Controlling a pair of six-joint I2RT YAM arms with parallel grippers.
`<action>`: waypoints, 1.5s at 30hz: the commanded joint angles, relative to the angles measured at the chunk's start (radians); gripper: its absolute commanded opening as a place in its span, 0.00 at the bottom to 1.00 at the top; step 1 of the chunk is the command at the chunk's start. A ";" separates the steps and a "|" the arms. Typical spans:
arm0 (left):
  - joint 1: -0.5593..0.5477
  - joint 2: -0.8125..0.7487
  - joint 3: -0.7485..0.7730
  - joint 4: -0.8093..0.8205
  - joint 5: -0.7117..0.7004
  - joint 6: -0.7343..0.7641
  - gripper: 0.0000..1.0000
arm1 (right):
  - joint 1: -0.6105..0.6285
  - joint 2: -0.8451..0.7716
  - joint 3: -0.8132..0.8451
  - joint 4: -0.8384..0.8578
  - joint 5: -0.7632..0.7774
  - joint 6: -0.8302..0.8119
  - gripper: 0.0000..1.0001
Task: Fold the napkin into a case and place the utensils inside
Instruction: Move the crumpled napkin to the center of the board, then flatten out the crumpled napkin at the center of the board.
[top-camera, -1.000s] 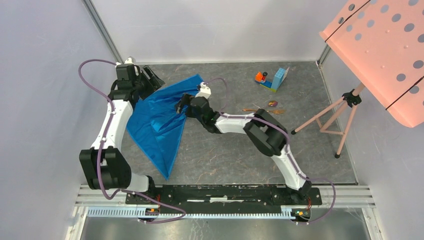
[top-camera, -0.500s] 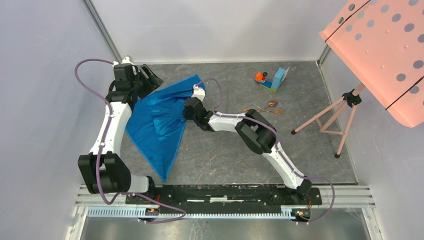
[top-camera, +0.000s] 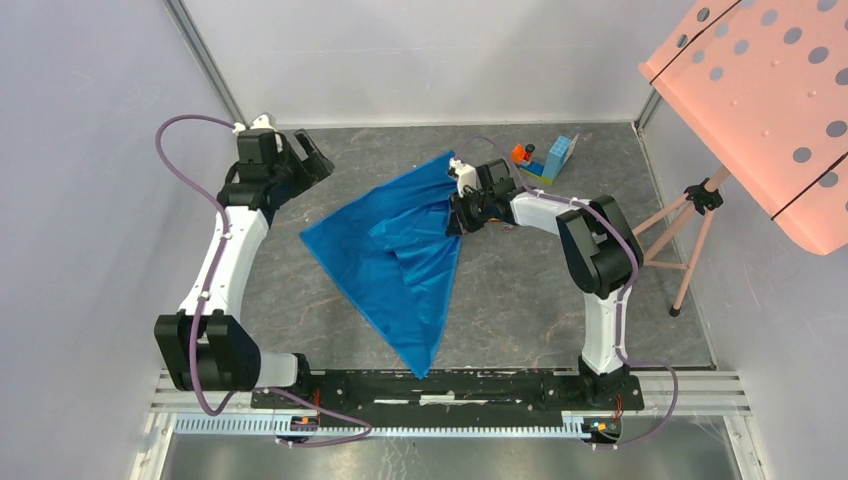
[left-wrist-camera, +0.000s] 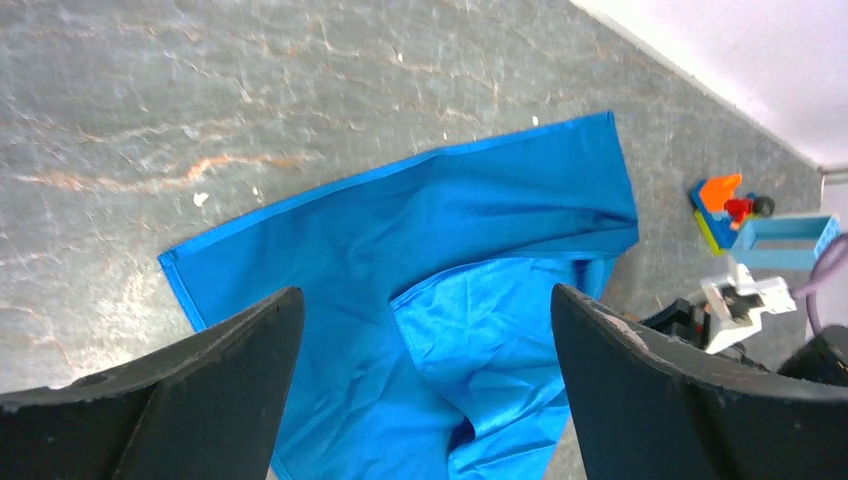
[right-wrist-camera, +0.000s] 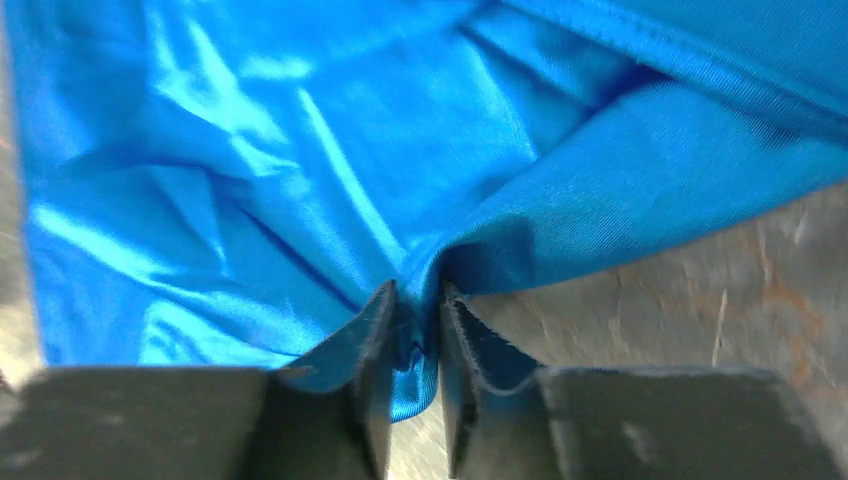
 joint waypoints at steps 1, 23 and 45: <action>-0.028 -0.054 -0.020 -0.097 -0.016 0.009 1.00 | 0.029 -0.075 0.014 -0.293 0.135 -0.256 0.37; -0.017 -0.249 -0.392 -0.156 0.126 -0.102 1.00 | 0.425 0.000 0.328 -0.121 0.728 -0.027 0.61; -0.018 -0.297 -0.455 -0.106 0.104 -0.104 1.00 | 0.461 0.339 0.632 -0.215 0.769 0.003 0.62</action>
